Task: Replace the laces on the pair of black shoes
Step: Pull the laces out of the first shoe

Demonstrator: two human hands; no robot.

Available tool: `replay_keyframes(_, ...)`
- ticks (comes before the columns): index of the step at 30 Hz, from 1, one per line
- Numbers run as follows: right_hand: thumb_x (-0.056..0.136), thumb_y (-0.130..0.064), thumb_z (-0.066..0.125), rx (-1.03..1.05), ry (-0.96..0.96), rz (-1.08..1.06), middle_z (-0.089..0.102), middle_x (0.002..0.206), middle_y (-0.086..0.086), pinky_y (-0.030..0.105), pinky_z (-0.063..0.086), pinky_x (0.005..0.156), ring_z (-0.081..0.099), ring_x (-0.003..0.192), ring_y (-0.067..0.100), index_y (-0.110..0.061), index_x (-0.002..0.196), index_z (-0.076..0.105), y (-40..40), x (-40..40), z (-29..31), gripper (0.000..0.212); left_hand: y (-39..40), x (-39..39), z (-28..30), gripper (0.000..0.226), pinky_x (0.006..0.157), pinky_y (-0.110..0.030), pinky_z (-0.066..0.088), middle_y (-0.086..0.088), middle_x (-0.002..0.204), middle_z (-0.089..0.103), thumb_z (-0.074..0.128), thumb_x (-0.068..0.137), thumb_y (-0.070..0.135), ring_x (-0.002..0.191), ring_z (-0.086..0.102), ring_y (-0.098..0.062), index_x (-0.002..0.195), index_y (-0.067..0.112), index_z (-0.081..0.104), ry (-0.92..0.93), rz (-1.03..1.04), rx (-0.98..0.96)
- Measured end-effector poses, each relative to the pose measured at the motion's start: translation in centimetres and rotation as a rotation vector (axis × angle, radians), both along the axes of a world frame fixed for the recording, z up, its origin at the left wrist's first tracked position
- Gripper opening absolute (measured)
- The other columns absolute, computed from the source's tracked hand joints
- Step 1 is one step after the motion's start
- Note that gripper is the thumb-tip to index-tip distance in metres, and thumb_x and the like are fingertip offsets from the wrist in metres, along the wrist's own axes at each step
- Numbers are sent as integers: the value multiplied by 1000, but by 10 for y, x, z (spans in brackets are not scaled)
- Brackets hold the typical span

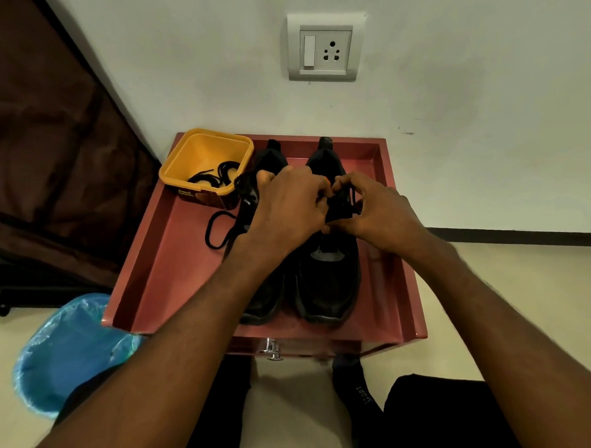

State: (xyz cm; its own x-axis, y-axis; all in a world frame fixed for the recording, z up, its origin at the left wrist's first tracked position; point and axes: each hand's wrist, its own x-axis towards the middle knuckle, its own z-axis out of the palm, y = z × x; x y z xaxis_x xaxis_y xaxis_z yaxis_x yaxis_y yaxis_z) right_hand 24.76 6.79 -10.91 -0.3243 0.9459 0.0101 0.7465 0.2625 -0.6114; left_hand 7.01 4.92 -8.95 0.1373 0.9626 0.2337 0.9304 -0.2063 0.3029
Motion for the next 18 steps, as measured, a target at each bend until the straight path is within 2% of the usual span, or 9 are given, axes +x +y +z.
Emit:
replay_keyframes(3,68,-58,89,-5,-14,0,67,120,-18,29,52,73,66,93,7,-42,129,52,0,0,0,73,-1,1,0,11,89,-41,38,15,96,62,66,95,31,105,59,-13,102,33,73,-129,78,-17)
replay_keyframes(4,68,-58,89,-10,-14,-2,67,121,-17,30,53,74,67,95,8,-43,130,52,1,0,0,74,-1,2,1,8,88,-39,43,17,94,61,66,95,30,100,61,-9,100,31,73,-252,104,-33)
replay_keyframes(7,68,-57,89,-31,6,-7,65,128,-17,33,54,79,67,101,10,-42,134,49,1,2,0,78,2,0,15,11,70,-22,53,7,91,71,60,100,16,81,68,-3,100,17,71,-987,193,-147)
replay_keyframes(8,69,-57,89,-33,10,-8,65,129,-17,33,54,79,67,103,11,-42,135,49,1,2,0,79,2,-2,19,14,61,-18,50,-1,90,73,56,102,13,78,69,-5,102,12,69,-1139,193,-207)
replay_keyframes(9,69,-56,89,-32,10,-11,65,129,-17,32,52,78,67,103,11,-42,135,49,1,3,0,79,1,-2,21,15,54,-16,46,-6,88,73,52,104,11,74,68,-8,107,9,67,-1181,181,-260)
replay_keyframes(11,70,-55,89,-34,10,-14,65,127,-17,28,49,73,66,100,9,-42,135,49,1,2,0,78,1,-3,18,16,50,-14,42,-9,87,69,48,105,11,67,63,-9,114,7,60,-1123,151,-316)
replay_keyframes(13,69,-55,90,-35,9,-13,66,125,-18,25,47,68,66,97,7,-43,132,50,1,1,1,76,2,-2,14,15,54,-17,44,-7,92,63,53,105,21,67,56,-8,117,12,58,-1024,145,-314)
replay_keyframes(16,70,-55,89,-33,12,-7,66,119,-19,26,50,70,65,95,6,-42,132,50,2,2,1,74,2,-10,4,30,68,-20,53,8,96,65,70,95,42,81,63,-2,117,25,60,-560,20,-194)
replay_keyframes(18,71,-53,89,-36,4,-5,65,118,-19,27,52,73,65,97,6,-41,133,50,2,2,0,74,-2,-12,-2,24,73,-25,55,11,103,68,74,92,37,91,66,-5,114,30,66,-279,-30,-109)
